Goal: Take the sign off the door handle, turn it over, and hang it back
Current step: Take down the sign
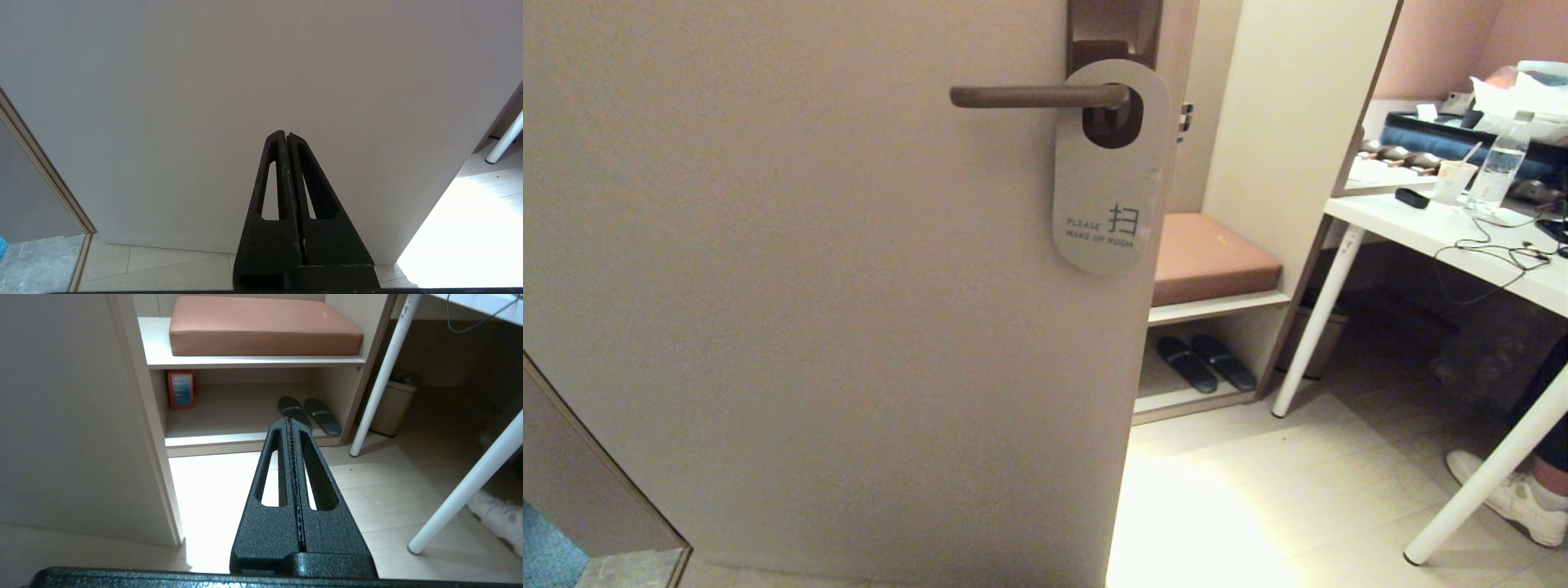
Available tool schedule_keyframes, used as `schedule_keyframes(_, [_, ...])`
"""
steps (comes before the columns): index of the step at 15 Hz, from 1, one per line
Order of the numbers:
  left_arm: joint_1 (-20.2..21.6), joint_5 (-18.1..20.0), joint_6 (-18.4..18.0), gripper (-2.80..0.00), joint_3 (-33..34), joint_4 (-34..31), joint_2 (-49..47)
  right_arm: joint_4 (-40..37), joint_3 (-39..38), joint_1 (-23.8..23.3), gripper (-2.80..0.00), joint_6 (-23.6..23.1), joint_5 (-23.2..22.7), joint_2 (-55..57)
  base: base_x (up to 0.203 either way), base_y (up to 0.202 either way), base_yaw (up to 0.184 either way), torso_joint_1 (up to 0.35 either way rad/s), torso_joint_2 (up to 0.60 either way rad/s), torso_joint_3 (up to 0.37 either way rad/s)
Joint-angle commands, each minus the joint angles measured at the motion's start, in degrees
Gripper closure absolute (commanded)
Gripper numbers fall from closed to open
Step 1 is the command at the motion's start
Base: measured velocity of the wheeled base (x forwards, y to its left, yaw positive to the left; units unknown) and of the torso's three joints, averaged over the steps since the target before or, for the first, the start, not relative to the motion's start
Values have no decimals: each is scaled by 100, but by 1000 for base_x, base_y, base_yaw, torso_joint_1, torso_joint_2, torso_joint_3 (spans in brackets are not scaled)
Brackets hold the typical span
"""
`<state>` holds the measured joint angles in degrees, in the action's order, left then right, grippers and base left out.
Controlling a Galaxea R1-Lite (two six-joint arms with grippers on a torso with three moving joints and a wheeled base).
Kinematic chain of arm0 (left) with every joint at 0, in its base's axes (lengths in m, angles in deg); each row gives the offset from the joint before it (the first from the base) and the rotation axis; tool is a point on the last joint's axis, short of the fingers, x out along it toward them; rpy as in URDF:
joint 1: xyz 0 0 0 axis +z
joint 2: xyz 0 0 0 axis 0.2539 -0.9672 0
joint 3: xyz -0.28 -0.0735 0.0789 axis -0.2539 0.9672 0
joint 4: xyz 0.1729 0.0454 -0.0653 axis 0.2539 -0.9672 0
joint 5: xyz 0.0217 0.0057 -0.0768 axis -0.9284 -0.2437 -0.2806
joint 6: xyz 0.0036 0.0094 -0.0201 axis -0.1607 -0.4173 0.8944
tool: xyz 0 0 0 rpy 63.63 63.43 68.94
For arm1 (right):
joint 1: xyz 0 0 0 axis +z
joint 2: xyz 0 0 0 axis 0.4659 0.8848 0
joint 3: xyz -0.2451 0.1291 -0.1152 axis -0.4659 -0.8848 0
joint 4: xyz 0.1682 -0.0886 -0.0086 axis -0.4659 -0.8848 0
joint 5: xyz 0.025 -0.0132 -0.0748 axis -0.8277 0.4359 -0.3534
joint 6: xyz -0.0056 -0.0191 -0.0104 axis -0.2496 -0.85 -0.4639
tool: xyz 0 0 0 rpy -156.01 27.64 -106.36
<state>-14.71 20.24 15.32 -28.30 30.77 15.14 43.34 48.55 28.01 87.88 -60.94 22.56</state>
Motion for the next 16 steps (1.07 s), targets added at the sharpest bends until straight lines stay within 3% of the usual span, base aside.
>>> schedule_keyframes(1, [0, -2, 6, 0, 1, 2, 2, 0, 0, 2, 0, -58, -15, 2, 0, 0, 0, 0, 0, 0])
schedule_keyframes(5, [0, -2, 6, 0, 1, 2, 2, -2, 1, 2, 0, -337, -39, 2, 0, 0, 0, 0, 0, 0])
schedule_keyframes(16, [0, -2, 6, 0, 1, 2, 2, -44, 18, 2, 0, -364, -39, 2, 0, 0, 0, 0, 0, 0])
